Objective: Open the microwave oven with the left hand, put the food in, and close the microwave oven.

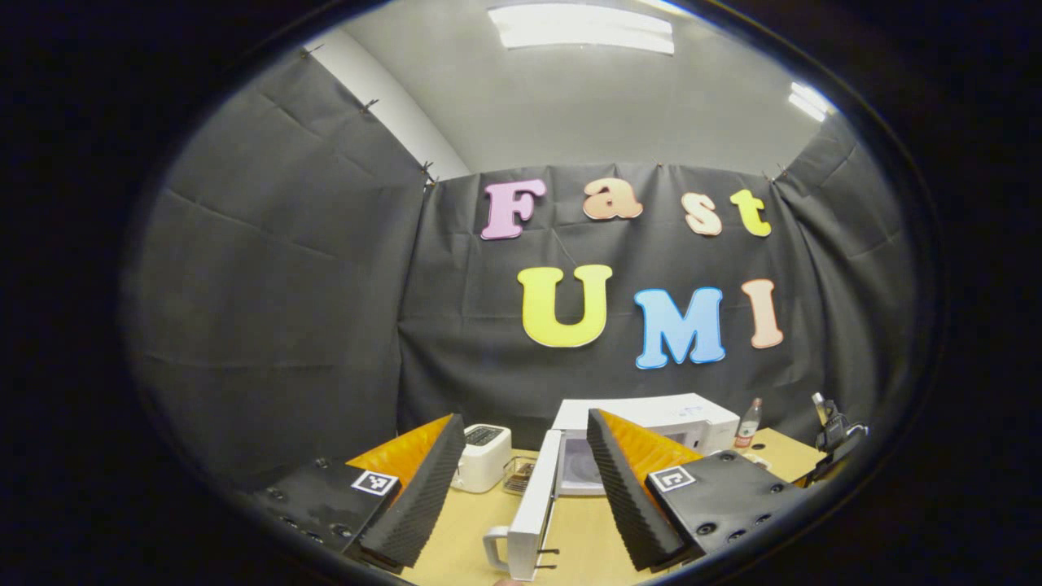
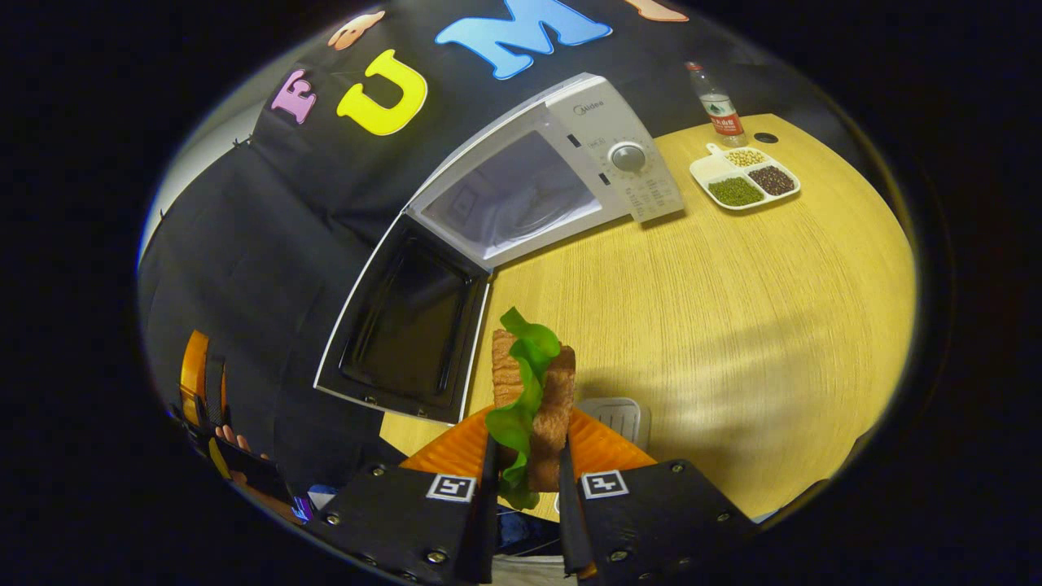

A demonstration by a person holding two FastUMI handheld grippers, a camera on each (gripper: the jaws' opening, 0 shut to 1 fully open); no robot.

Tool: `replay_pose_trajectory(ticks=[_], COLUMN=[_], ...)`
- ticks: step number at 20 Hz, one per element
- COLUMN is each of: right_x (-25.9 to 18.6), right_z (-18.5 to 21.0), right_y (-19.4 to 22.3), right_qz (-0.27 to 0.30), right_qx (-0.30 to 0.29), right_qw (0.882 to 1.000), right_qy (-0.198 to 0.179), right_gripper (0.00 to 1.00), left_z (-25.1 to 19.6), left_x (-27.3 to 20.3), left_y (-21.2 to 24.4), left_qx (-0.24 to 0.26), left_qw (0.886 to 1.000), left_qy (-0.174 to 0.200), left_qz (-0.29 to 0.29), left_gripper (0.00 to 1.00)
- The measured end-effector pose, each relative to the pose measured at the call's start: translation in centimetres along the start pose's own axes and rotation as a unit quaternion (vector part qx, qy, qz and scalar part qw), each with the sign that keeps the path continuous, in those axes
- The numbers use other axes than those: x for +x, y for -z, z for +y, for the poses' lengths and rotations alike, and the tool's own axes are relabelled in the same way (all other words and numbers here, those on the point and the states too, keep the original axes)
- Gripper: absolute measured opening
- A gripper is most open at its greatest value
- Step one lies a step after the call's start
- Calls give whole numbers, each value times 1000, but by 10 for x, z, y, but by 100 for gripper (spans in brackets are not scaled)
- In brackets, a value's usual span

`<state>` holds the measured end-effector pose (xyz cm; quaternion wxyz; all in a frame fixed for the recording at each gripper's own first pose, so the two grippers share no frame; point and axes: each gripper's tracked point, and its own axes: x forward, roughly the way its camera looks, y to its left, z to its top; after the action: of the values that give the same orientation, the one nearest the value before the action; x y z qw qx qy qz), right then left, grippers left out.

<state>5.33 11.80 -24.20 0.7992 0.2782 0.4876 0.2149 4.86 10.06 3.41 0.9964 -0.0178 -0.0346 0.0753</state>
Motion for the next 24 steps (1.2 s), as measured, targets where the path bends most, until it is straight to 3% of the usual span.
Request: replay_pose_trajectory(ticks=[10, 24], right_x=[71, 170], right_z=[39, 50], right_y=[-63, -153], right_qz=[-89, -201], right_qx=[-3, 68], right_qw=[996, 976], right_qy=[27, 41], right_gripper=[33, 33], left_z=[80, 160], left_x=[64, 99], left_y=[13, 46], left_qx=[-13, 16], left_qw=[1000, 999], left_qy=[-17, -32], left_qz=[-3, 35], left_gripper=[98, 98])
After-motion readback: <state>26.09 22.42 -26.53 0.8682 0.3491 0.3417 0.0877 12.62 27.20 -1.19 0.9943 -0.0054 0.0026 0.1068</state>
